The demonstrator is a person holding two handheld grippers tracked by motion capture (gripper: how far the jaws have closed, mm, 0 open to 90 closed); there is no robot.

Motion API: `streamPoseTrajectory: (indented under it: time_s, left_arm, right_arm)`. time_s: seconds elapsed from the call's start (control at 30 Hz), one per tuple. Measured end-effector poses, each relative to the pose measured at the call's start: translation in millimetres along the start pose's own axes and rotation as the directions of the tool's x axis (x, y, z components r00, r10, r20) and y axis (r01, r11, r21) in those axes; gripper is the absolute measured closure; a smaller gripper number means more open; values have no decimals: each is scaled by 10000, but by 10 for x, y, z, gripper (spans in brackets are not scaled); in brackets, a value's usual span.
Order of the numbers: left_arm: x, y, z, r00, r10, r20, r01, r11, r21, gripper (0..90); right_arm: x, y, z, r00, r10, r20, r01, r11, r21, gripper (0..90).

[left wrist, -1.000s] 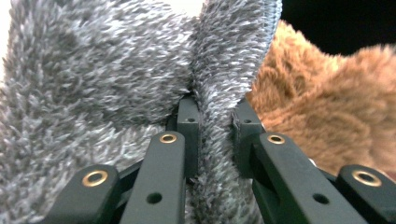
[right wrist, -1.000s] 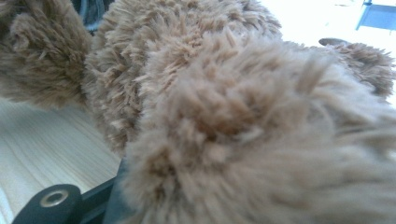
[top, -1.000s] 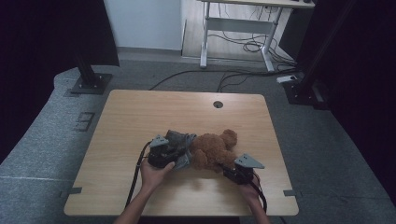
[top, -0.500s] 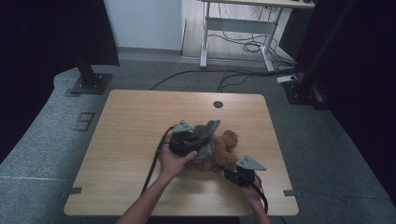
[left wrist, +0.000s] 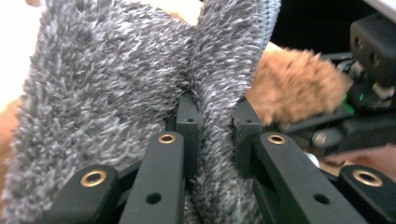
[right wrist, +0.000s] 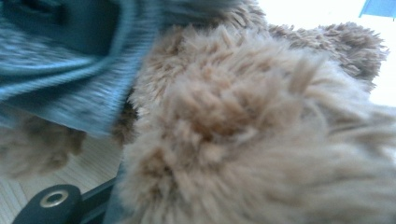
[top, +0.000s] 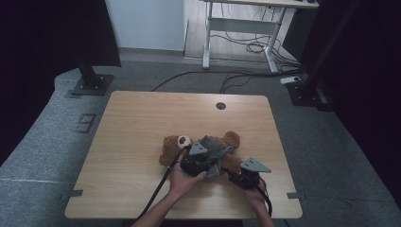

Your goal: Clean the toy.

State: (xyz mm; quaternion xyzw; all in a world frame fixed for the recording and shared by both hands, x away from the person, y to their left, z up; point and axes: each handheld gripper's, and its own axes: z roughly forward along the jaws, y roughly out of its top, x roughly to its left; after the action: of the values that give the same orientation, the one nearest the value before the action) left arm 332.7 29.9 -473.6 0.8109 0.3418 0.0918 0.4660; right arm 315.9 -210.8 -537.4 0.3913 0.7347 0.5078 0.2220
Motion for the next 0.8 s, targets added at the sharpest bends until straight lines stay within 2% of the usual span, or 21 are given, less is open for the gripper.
streamPoseTrajectory:
  time_s: [0.1,0.2,0.3,0.43,0.53,0.6,0.7,0.73,0.8]
  left_arm:
    - [128,-120,-140,9992,-259,-289,256,9996,-111,769]
    - [272,-218,-278,9955,-420,-848,409,9990,-153,768]
    - [430,-309,-417,9929,-902,-780,877,9956,-340,769]
    - [572,-385,-630,9869,-1321,-925,1252,9892,-765,768]
    - [732,-459,-786,9781,-1712,-1182,1600,9822,-985,765]
    - [872,-545,-870,9687,-2088,-1343,1965,9755,-992,763]
    - [1008,-664,-929,9560,-2437,-1630,2317,9687,-895,760]
    - [1041,-699,-946,9531,-2580,-1582,2456,9648,-940,760]
    - [1044,-712,-975,9535,-2630,-1474,2482,9623,-1113,761]
  right_arm:
    - [-20,-19,5,10000,26,-19,-26,10000,21,581]
    - [-38,-31,14,10000,11,-53,-10,10000,30,582]
    - [-54,-39,6,9999,-37,-95,37,10000,55,582]
    - [-73,-51,3,9999,-46,-139,47,9999,103,583]
    - [-80,-55,0,9999,-50,-160,52,9999,107,583]
    - [-82,-59,2,9998,-41,-199,43,10000,83,583]
    - [-89,-61,3,9997,-21,-257,24,10000,91,583]
    - [-92,-63,7,9996,-1,-285,3,10000,67,583]
    - [-97,-63,10,9995,18,-324,-15,10000,74,583]
